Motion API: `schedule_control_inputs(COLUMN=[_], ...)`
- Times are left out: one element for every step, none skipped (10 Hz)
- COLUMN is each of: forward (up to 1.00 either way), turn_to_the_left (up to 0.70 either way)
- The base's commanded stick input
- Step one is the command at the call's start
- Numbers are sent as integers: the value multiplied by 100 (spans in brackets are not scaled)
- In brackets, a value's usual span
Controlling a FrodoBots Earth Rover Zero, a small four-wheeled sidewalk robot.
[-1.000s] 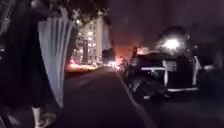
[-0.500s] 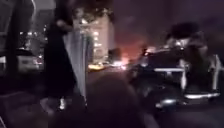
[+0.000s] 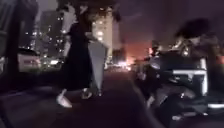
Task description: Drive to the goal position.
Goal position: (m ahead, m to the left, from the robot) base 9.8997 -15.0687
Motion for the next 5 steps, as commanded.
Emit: schedule_control_inputs(forward=[45, 45, 45, 45, 45], turn_to_the_left=[0, 0, 0, 0, 0])
